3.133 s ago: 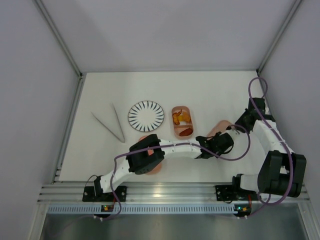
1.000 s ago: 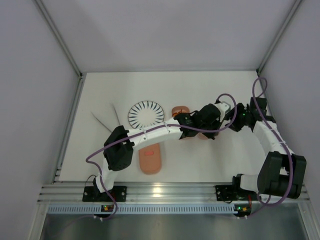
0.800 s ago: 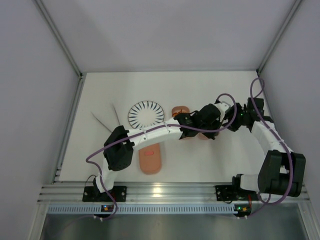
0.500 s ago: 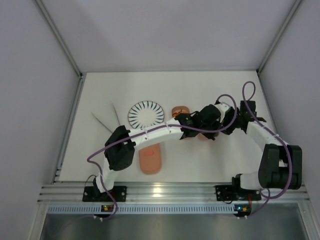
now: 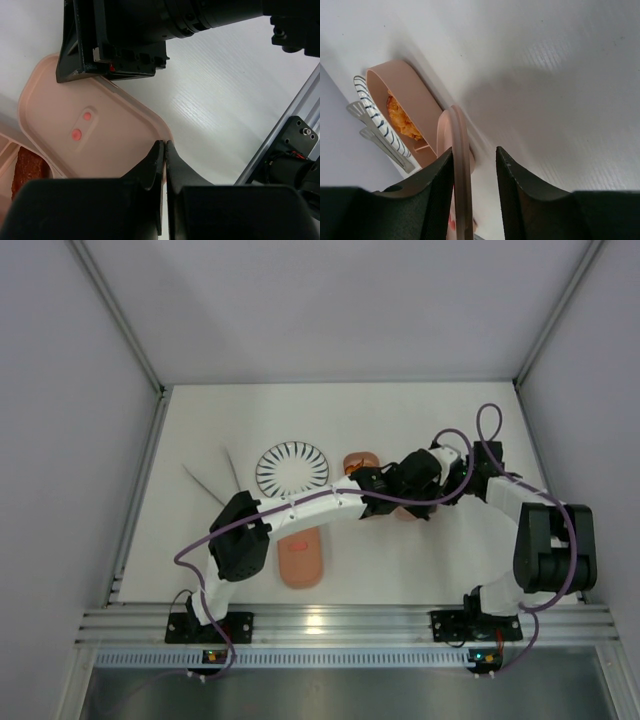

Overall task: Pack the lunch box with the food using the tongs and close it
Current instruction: Pick up the box lid from the center of the board.

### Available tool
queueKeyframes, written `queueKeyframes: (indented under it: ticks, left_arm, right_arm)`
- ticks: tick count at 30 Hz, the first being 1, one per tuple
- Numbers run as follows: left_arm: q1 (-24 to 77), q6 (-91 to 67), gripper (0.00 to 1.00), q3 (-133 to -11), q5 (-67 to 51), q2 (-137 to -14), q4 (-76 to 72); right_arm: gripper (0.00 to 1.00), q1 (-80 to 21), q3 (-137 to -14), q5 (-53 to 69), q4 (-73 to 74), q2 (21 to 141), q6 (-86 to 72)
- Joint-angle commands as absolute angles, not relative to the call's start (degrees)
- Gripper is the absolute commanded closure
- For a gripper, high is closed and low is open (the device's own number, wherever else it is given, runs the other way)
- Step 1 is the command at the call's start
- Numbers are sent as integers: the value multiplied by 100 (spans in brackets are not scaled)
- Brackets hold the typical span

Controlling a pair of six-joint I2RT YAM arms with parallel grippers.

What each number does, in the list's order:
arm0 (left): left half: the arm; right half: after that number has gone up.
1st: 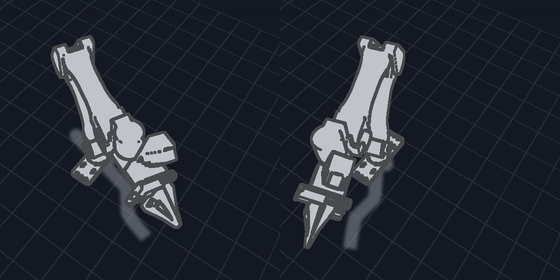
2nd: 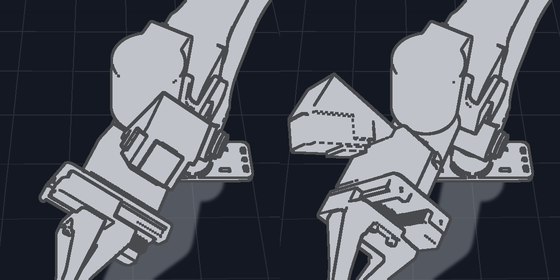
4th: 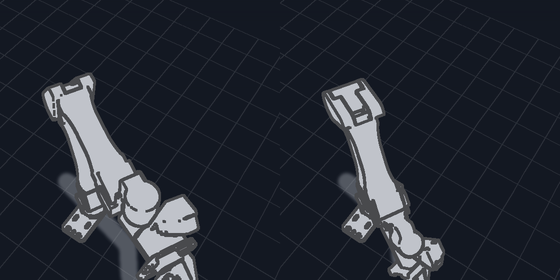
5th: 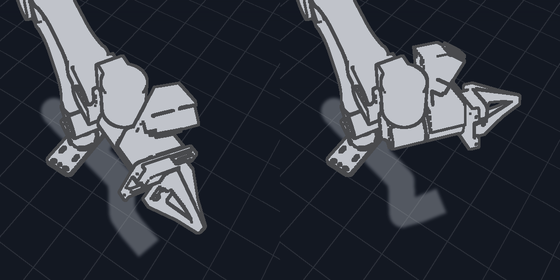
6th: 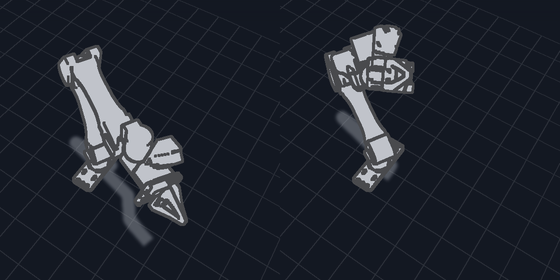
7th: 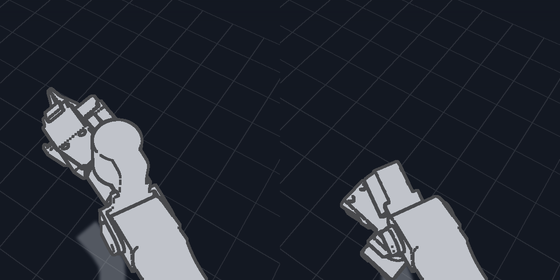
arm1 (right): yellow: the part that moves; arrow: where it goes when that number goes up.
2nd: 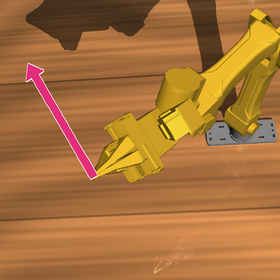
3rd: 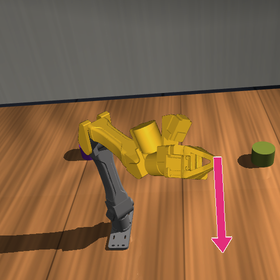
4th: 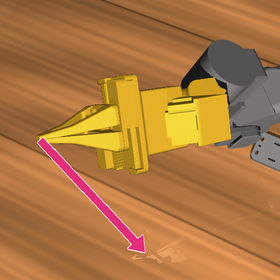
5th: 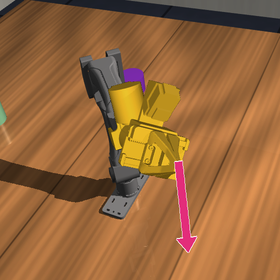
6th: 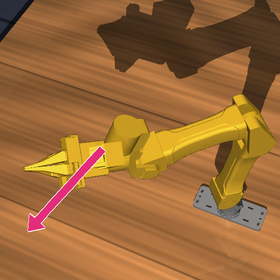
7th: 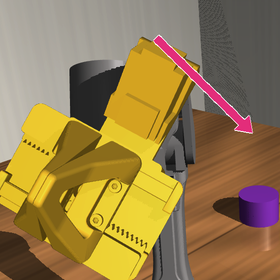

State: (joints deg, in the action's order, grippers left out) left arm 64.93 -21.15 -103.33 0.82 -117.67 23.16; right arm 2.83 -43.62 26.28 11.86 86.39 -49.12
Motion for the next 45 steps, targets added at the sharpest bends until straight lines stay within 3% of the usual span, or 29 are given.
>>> queueKeyframes:
  ticks: [1, 6, 14, 20, 24, 25, 31, 35, 45]
  left_arm:
    - [6495, -2145, 100, -10239, 35, -11496, 2013]
    - [6495, -2136, 100, -10099, 105, -11373, 2030]
    - [6495, -2136, 100, -9897, 220, -11180, 2039]
    - [6504, -2109, 99, -9861, 281, -11057, 2162]
    - [6513, -2083, 89, -9817, 343, -10943, 2320]
    - [6513, -2057, 79, -9774, 360, -10925, 2346]
    - [6592, -1864, 48, -9677, 650, -10618, 2592]
    - [6723, -1705, 38, -9615, 1001, -10389, 2803]
    - [7672, -827, 33, -9352, 3689, -9984, 3208]
  right_arm:
    - [64, 211, -4605, 2873, 528, 8815, -5080]
    - [70, 211, -4605, 2997, 159, 8965, -5273]
    - [99, 202, -4606, 3182, -158, 9027, -5432]
    - [100, 202, -4614, 2901, 491, 8605, -5038]
    - [100, 202, -4798, 2585, 1202, 8183, -4729]
    - [100, 202, -4886, 2471, 1352, 8043, -4685]
    - [100, 185, -5264, 1988, 2363, 7489, -4360]
    - [100, 62, -5721, 1557, 3057, 7243, -4114]
    - [100, -720, -7101, 563, 4438, 7356, -3929]
